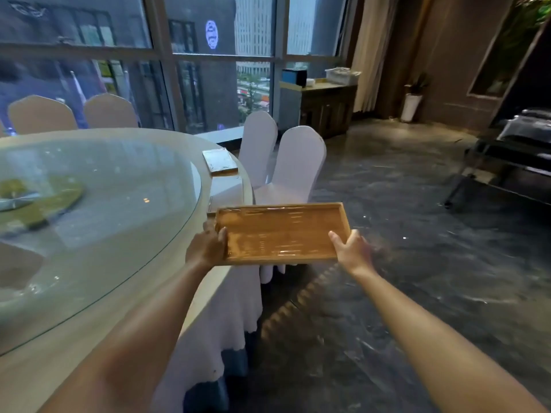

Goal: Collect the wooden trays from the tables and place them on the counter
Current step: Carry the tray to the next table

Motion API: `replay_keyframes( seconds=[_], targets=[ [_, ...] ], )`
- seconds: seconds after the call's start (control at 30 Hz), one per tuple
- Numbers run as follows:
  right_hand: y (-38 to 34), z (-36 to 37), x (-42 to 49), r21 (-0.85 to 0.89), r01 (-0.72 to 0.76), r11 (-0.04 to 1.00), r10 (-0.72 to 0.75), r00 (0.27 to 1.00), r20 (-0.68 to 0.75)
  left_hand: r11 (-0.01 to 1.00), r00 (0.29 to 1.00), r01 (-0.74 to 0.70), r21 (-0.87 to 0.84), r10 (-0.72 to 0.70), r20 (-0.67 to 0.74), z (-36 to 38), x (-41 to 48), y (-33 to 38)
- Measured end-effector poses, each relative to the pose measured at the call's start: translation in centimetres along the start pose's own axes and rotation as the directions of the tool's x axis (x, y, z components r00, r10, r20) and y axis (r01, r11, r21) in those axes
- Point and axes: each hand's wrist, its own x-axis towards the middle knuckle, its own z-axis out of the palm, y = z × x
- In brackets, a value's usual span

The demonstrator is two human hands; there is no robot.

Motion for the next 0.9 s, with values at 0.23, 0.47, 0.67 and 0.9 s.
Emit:
replay_keyframes(
  seconds=[0.23, 0.47, 0.67, 0.9],
  targets=[
    [-2.6, 4.7, 15.3, 0.014, 0.076, 0.997, -0.077, 0.996, 0.053, 0.994, 0.994, 0.105, -0.015, -0.106, -0.038, 3.9, 13.4, 2.6],
    [-4.4, 13.6, 31.7, 0.019, 0.129, 0.991, -0.131, 0.985, 0.113, 0.979, 0.977, 0.195, -0.057, -0.199, -0.071, 10.6, 28.9, 2.5],
    [-9.9, 21.4, 46.1, 0.006, 0.196, 0.981, -0.19, 0.942, 0.275, 0.943, 0.935, 0.332, -0.037, -0.334, -0.119, 12.7, 41.8, 2.4],
    [-16.1, 29.0, 54.5, 0.087, 0.344, 0.935, -0.348, 0.841, 0.415, 0.849, 0.824, 0.52, -0.089, -0.526, -0.208, 12.3, 48.9, 0.0]
  ],
)
